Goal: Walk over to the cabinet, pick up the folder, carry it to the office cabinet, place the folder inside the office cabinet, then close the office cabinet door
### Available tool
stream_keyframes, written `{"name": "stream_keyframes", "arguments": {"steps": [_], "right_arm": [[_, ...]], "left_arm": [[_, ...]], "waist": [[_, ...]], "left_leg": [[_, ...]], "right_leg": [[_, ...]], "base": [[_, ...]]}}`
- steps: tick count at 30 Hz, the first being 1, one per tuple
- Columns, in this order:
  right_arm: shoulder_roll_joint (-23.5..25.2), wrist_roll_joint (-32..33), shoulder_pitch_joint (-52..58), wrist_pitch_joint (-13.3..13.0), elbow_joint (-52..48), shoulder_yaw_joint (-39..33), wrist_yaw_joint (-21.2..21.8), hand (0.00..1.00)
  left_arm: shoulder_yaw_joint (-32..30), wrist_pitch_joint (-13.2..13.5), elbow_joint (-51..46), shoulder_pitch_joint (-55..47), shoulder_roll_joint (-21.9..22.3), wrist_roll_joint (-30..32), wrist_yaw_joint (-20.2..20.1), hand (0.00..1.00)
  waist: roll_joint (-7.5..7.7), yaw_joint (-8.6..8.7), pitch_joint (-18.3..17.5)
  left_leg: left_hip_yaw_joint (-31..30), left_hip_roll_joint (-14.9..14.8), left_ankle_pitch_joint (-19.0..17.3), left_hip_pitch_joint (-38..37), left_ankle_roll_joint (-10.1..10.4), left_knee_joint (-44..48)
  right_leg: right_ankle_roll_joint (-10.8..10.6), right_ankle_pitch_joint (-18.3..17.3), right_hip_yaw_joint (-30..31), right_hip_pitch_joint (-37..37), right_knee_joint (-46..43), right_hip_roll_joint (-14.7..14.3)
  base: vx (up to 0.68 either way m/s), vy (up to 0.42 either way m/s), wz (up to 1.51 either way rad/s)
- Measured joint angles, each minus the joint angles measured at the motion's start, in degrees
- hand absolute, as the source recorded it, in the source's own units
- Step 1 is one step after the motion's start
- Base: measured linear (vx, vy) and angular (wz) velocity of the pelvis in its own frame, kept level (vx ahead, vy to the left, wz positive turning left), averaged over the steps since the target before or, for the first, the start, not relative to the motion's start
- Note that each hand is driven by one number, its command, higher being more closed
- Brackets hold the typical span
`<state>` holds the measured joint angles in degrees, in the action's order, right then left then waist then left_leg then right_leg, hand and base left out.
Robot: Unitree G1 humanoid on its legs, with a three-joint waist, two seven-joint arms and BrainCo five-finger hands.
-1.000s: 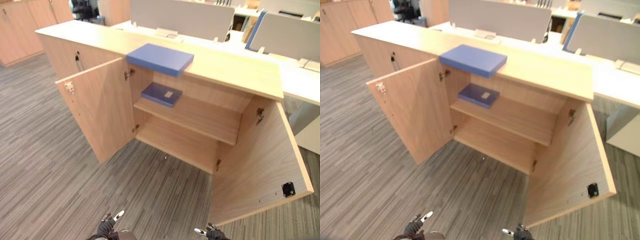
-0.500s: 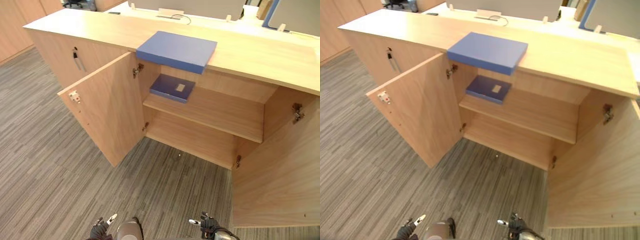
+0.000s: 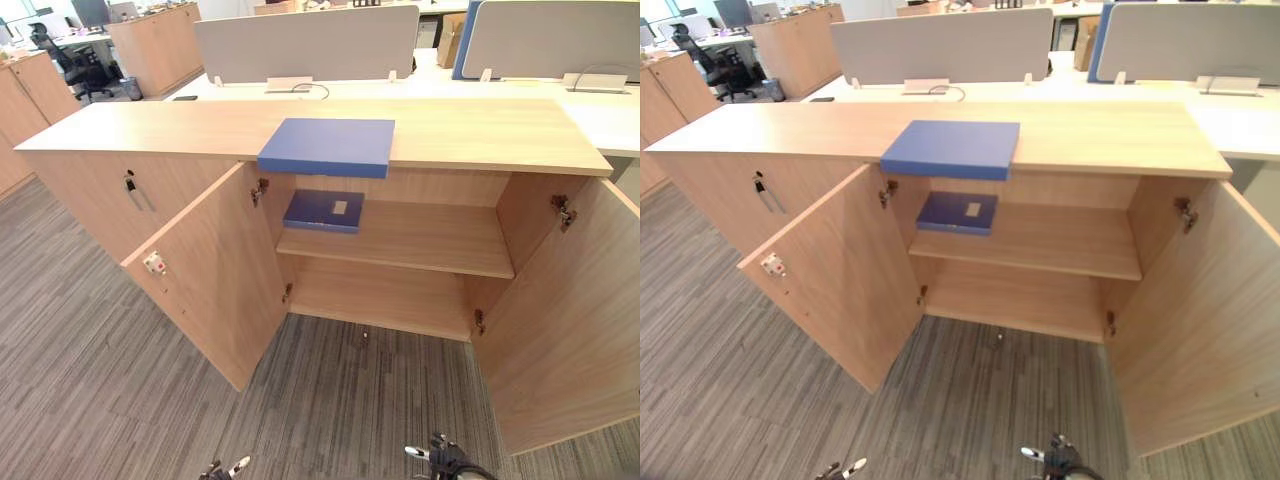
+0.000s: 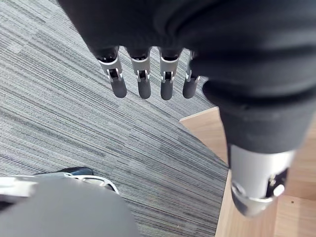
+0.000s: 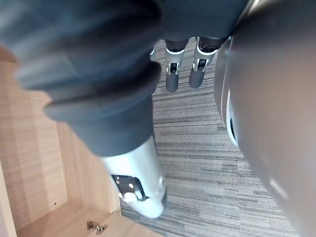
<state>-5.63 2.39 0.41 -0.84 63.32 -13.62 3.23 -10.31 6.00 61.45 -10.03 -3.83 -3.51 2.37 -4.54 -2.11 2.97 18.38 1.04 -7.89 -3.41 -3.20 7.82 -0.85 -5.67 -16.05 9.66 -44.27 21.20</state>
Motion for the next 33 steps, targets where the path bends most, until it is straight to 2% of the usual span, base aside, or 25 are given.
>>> {"name": "stream_keyframes", "arguments": {"steps": [1, 2, 3, 4, 5, 6, 7, 9, 13, 16, 17, 19, 22, 23, 24, 25, 26, 27, 29, 31, 33], "right_arm": [[0.5, 0.7, -1.3, -0.4, 0.4, 0.3, 0.3, 0.00], [0.5, 1.0, -1.8, -0.4, 0.6, 0.5, 0.4, 0.00], [0.6, 1.0, -2.6, -0.4, 1.0, 2.1, 0.5, 0.00], [0.9, 1.1, -2.6, -0.4, 1.3, 2.5, 0.5, 0.00], [1.5, 1.1, -1.8, -0.4, 1.8, 2.5, 0.5, 0.00], [1.8, 1.2, -1.1, -0.4, 2.3, 2.5, 0.5, 0.00], [1.5, 1.4, -1.0, -0.4, 2.3, 2.3, 0.4, 0.00], [1.4, 1.2, -0.7, -0.4, 2.3, 2.1, 0.4, 0.00], [1.5, 1.0, -0.6, -0.3, 3.9, 1.3, 0.0, 0.00], [1.9, 0.9, -0.7, -0.2, 4.2, 1.1, -0.2, 0.00], [1.9, 0.9, -0.6, 0.0, 4.2, 1.1, -0.2, 0.00], [1.9, 0.9, -0.7, 0.2, 4.2, 1.1, -0.4, 0.00], [1.7, 0.9, -1.6, 0.2, 4.4, 1.1, -0.5, 0.00], [1.6, 0.9, -1.9, 0.2, 4.5, 1.1, -0.5, 0.00], [1.6, 0.9, -1.8, 0.2, 4.5, 1.3, -0.5, 0.00], [1.5, 0.9, -1.8, 0.2, 4.5, 1.3, -0.5, 0.00], [1.3, 0.9, -1.7, 0.2, 4.6, 1.4, -0.5, 0.00], [1.6, 0.9, -1.6, 0.2, 4.6, 1.5, -0.5, 0.00], [2.5, 0.9, -1.9, 0.1, 5.1, 1.9, -0.2, 0.00], [2.6, 0.9, -2.0, 0.1, 5.0, 1.4, -0.1, 0.00], [3.2, 0.9, -2.0, -0.1, 5.0, 1.2, 0.0, 0.00]], "left_arm": [[0.0, -0.2, 0.3, 0.3, -0.1, 0.2, -0.2, 0.00], [0.1, -0.2, 0.7, 0.8, -0.2, 0.3, -0.2, 0.00], [0.1, -0.3, 1.2, 1.4, -0.6, 0.4, -0.3, 0.00], [0.1, -0.3, 1.3, 1.6, -1.1, 0.5, -0.5, 0.00], [0.0, -0.2, 0.9, 1.7, -2.0, 0.5, -0.6, 0.00], [-0.5, -0.2, 1.2, 2.4, -2.3, 0.9, -0.6, 0.00], [-0.7, 0.0, 0.9, 2.4, -1.5, 1.3, -0.7, 0.00], [-1.4, 0.1, 0.9, 2.8, -0.7, 1.3, -0.7, 0.00], [-1.4, 0.1, 0.2, 3.3, -1.0, 0.1, -0.7, 0.00], [-2.2, 0.1, -1.5, 3.6, -1.0, 0.1, -0.7, 0.00], [-2.6, 0.1, -1.9, 3.6, -0.9, 0.1, -0.7, 0.00], [-2.6, 0.1, -2.8, 3.7, -0.9, 0.1, -0.7, 0.00], [-2.6, 0.5, -2.8, 4.1, -1.1, -0.6, -0.7, 0.00], [-2.6, 0.5, -2.8, 4.2, -1.2, -1.0, -0.6, 0.00], [-2.5, 0.5, -2.6, 4.1, -1.2, -1.4, -0.6, 0.00], [-2.4, 0.5, -2.6, 4.0, -1.2, -1.6, -0.6, 0.00], [-2.3, 0.6, -2.4, 3.8, -0.9, -2.3, -0.5, 0.00], [-2.4, 0.6, -2.3, 3.8, -0.8, -2.9, -0.5, 0.00], [-2.4, 0.8, -2.5, 4.6, -2.1, -5.7, -0.3, 0.00], [-2.9, 0.7, -1.8, 4.6, -2.0, -6.5, -0.3, 0.00], [-3.0, 0.6, -1.1, 4.4, -2.1, -6.5, -0.3, 0.00]], "waist": [[0.01, 0.12, 0.8], [0.03, 0.43, 1.3], [0.09, 1.26, 2.5], [0.90, 1.86, 2.6], [3.05, 1.90, 2.4], [4.29, 1.77, 2.4], [3.41, 1.44, 2.0], [2.70, 1.47, 1.7], [3.32, 1.55, 1.6], [4.01, 0.53, 2.5], [3.64, -0.22, 2.7], [3.74, -0.68, 2.8], [3.88, -1.24, 3.2], [4.02, -1.47, 3.8], [4.05, -1.63, 3.9], [3.91, -1.68, 3.9], [3.28, -1.78, 4.0], [3.15, -1.94, 4.1], [6.08, -1.84, 5.0], [6.14, -2.13, 5.0], [6.01, -2.14, 4.9]], "left_leg": [[0.6, -0.9, -0.2, -0.8, 0.0, -0.2], [0.7, -1.5, -0.2, -1.1, 0.1, -0.4], [0.6, -2.5, -0.2, -1.9, 0.2, -0.7], [0.3, -2.4, -0.2, -2.2, 0.5, -0.9], [-0.3, -0.8, -0.4, -2.9, 1.2, -1.5], [-0.9, 0.4, -0.9, -3.7, 1.9, -2.0], [-1.5, -0.5, -0.8, -3.5, 2.2, -2.1], [-3.1, -1.7, -1.2, -3.6, 3.0, -2.5], [-5.2, -4.7, -3.8, -1.3, 5.0, 3.2], [-3.3, -8.2, -6.9, 6.1, 4.8, 22.9], [-1.1, -11.7, -7.4, 9.5, 3.9, 33.7], [0.7, -15.0, -7.6, 12.5, 4.0, 39.0], [0.0, -15.2, -7.8, 16.5, 4.7, 34.5], [-1.8, -13.7, -7.6, 16.8, 5.0, 29.1], [-5.2, -11.2, -6.5, 16.8, 6.4, 22.0], [-7.2, -10.1, -5.4, 16.5, 7.1, 18.1], [-10.3, -9.0, 1.3, 15.8, 8.3, 12.0], [-10.5, -8.4, 3.6, 14.7, 7.6, 11.1], [-9.1, -5.4, 2.1, 13.9, 5.7, 11.8], [-8.3, -4.9, -0.3, 14.2, 4.4, 14.8], [-7.2, -4.8, -1.1, 13.2, 3.6, 14.6]], "right_leg": [[-1.2, -4.2, -0.5, 1.4, 0.4, -4.3], [-1.6, -5.5, -1.0, 1.9, 1.4, -6.7], [-1.8, -6.5, -1.8, 2.0, 5.6, -11.6], [-1.8, -6.4, -2.3, 1.8, 10.4, -14.2], [1.5, -2.9, -2.4, 0.6, 18.7, -15.5], [3.7, -2.4, -3.0, -0.5, 21.8, -15.1], [3.2, -1.9, -3.3, -1.3, 23.8, -16.1], [3.5, -1.5, -4.8, -3.3, 27.4, -17.9], [3.7, -0.8, -7.8, -8.0, 34.3, -20.7], [3.8, -0.2, -8.4, -12.1, 38.1, -21.8], [3.8, -0.3, -8.3, -14.8, 39.5, -22.4], [3.8, -0.2, -7.3, -16.9, 40.6, -22.4], [3.6, -0.2, -5.2, -17.2, 40.7, -20.1], [3.1, -0.2, -3.9, -17.5, 40.4, -18.5], [1.4, -0.5, -2.6, -17.6, 40.2, -16.8], [0.4, -0.7, -2.0, -17.6, 40.0, -16.1], [-1.6, -1.4, -0.8, -17.8, 39.4, -15.4], [-2.4, -1.7, -0.2, -17.8, 39.2, -15.2], [-2.2, -1.5, 0.6, -18.6, 40.0, -12.4], [-2.5, -0.8, 0.8, -19.2, 40.2, -11.5], [-3.3, 1.2, 1.6, -19.3, 40.5, -11.0]], "base": [[0.21, 0.062, -0.43], [0.16, -0.028, -0.20], [0.12, -0.052, 0.09], [0.15, -0.092, 0.26], [0.20, -0.142, 0.24], [0.20, -0.136, 0.14], [0.17, -0.118, 0.07], [0.13, -0.123, 0.23], [0.12, -0.148, 0.38], [0.16, -0.089, 0.08], [0.14, -0.013, -0.12], [0.22, 0.012, -0.21], [0.22, 0.126, -0.42], [0.20, 0.239, -0.45], [0.20, 0.263, -0.49], [0.20, 0.318, -0.45], [0.17, 0.286, -0.34], [0.23, 0.357, -0.21], [0.23, 0.338, 0.01], [0.22, 0.292, -0.13], [0.15, 0.201, -0.35]]}}
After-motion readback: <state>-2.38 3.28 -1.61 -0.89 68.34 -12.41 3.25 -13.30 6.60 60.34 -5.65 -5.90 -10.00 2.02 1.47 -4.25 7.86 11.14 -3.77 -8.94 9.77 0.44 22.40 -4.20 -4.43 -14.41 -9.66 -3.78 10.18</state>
